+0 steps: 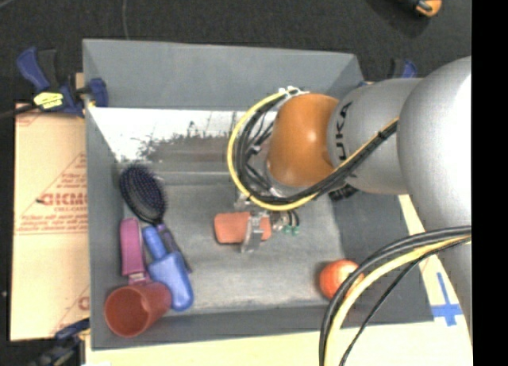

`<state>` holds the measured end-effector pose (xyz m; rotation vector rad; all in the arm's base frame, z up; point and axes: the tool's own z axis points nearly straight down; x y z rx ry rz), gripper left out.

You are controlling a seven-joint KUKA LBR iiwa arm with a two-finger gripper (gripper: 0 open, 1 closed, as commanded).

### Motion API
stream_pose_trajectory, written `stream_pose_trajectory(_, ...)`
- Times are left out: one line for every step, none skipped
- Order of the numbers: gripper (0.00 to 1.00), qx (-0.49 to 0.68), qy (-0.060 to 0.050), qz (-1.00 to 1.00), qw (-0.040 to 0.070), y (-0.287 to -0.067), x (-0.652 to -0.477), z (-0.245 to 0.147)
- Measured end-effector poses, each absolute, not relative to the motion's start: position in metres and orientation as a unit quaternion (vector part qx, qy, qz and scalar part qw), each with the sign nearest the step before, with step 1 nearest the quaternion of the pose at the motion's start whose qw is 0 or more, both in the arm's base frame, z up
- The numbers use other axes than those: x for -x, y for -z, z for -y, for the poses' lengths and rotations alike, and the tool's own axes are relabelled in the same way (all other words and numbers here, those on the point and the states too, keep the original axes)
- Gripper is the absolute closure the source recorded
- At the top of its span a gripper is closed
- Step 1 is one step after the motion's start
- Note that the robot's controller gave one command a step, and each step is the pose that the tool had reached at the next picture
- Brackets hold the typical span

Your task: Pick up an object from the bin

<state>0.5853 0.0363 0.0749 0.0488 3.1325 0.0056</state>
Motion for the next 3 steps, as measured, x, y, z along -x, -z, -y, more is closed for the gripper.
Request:
stream_pose_trajectory(1.0,-0.016,-0.002,-1.0,0.004,-0.075,-0.585,-0.036)
stream_pose_trajectory(1.0,-0.016,-0.002,-1.0,0.004,-0.098,-0.585,-0.036)
stream_pose_trajectory(1.0,-0.017,-0.002,-1.0,0.005,-0.114,-0.585,-0.036)
